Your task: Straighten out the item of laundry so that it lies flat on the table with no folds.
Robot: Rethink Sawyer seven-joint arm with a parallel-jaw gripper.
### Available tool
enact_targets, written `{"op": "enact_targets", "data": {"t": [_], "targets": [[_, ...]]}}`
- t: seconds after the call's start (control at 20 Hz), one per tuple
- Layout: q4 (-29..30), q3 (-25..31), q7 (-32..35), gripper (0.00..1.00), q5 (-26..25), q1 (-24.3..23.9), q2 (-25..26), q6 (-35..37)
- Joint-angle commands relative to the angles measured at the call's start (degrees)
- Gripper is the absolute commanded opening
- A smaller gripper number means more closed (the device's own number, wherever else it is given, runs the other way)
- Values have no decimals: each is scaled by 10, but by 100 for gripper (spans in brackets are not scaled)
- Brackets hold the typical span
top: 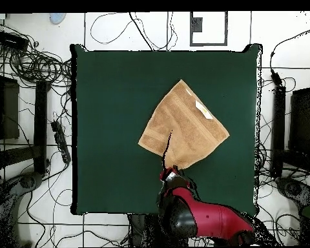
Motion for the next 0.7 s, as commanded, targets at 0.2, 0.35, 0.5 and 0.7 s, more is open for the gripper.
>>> {"op": "enact_targets", "data": {"t": [0.2, 0.35, 0.5, 0.7], "targets": [[37, -15, 114, 0, 45, 21, 88, -79], [42, -5, 93, 0, 16, -14, 89, -77], [63, 30, 52, 0, -43, -103, 62, -45], [79, 64, 7, 0, -125, -217, 57, -21]]}}
